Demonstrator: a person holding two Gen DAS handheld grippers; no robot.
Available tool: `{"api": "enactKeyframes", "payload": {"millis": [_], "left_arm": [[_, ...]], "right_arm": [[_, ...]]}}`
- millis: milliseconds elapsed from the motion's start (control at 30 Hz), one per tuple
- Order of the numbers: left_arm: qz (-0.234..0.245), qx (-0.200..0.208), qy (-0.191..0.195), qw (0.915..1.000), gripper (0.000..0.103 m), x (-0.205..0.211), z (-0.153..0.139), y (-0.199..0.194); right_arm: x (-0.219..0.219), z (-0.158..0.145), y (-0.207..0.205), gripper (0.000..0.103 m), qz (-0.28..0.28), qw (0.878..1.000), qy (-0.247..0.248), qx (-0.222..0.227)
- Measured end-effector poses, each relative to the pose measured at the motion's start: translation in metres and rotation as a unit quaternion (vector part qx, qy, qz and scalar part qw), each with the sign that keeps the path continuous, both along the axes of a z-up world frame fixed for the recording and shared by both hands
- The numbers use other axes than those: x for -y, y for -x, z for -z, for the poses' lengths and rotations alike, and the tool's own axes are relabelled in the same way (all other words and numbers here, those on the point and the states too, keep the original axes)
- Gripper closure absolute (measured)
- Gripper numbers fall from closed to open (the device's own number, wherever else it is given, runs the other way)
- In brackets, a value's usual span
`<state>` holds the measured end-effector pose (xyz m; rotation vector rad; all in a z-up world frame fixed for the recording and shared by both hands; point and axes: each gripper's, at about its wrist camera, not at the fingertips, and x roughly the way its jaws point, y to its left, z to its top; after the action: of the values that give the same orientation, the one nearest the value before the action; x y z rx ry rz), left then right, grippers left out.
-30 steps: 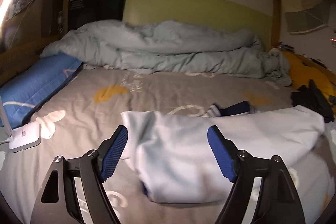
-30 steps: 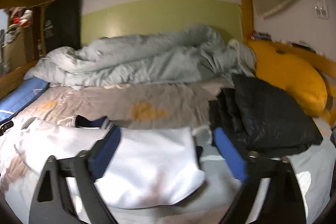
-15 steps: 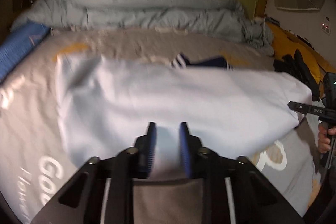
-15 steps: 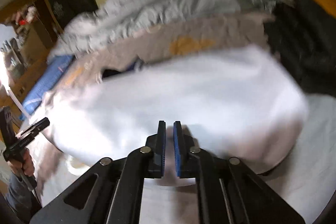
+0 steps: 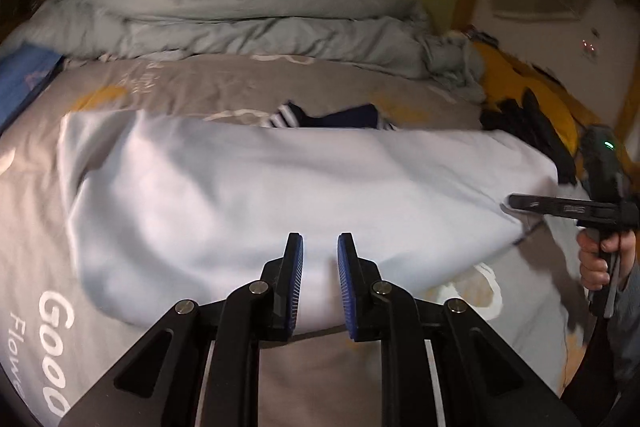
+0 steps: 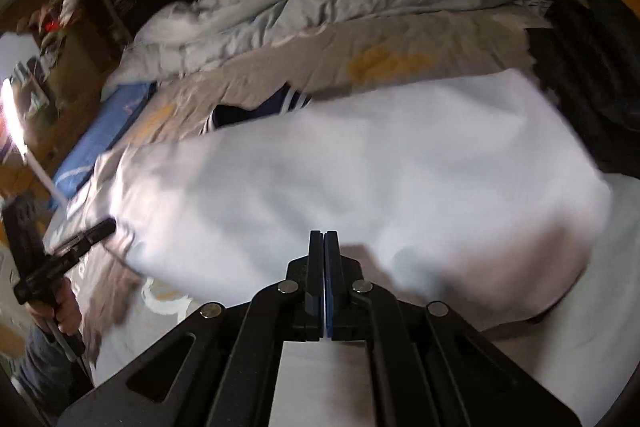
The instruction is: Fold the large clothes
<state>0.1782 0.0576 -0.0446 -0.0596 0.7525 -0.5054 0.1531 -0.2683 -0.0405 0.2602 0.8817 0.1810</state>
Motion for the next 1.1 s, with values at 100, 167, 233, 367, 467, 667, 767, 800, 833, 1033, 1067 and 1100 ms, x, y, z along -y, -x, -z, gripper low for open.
{"api": "enactKeyframes", "payload": {"millis": [100,167,233,367,467,667,767,800,833,1033,1067,1100], "left_arm": [[-0.005,-0.029,-0.010,0.9995,0.083,0.012,0.019,-0.006],[-0.019,-0.042,-0.016,0.9988,0.084,0.014,0.037,-0.015],[-0.021,-0.046,0.002,0.9987,0.085,0.010,0.044,-0.021],[-0.032,-0.045,-0.005,0.9984,0.087,0.013,0.042,-0.028],[-0.029,-0.035,-0.023,0.9987,0.087,0.025,0.029,-0.046],[-0.061,-0.089,-0.024,0.9939,0.087,0.038,0.021,-0.123],[-0.074,-0.098,-0.041,0.9916,0.087,0.047,0.029,-0.157],[-0.080,-0.103,-0.040,0.9907,0.087,0.049,0.032,-0.168],[-0.082,-0.109,-0.037,0.9899,0.087,0.049,0.034,-0.174],[-0.062,-0.088,-0.023,0.9939,0.087,0.041,0.031,-0.140],[-0.058,-0.083,-0.026,0.9945,0.088,0.041,0.030,-0.131],[-0.049,-0.076,-0.028,0.9955,0.088,0.039,0.030,-0.115]], "right_arm": [[-0.004,0.033,-0.013,0.103,0.011,0.998,-0.013,-0.067],[-0.002,0.035,-0.011,0.103,0.018,0.998,-0.025,-0.060],[-0.003,0.031,-0.008,0.103,0.015,0.997,-0.025,-0.066],[-0.010,0.025,-0.003,0.103,0.013,0.998,-0.004,-0.060],[-0.019,0.021,-0.014,0.103,0.008,0.998,0.030,-0.056],[-0.031,0.013,-0.069,0.103,0.025,0.995,0.077,-0.049],[-0.022,0.015,-0.110,0.103,0.061,0.994,0.062,-0.060],[-0.019,0.018,-0.123,0.103,0.071,0.994,0.062,-0.062],[-0.017,0.022,-0.136,0.103,0.081,0.993,0.058,-0.062],[-0.006,0.026,-0.141,0.103,0.101,0.993,0.007,-0.054],[-0.008,0.024,-0.130,0.103,0.092,0.994,0.013,-0.053],[-0.012,0.021,-0.113,0.103,0.081,0.995,0.021,-0.049]]}}
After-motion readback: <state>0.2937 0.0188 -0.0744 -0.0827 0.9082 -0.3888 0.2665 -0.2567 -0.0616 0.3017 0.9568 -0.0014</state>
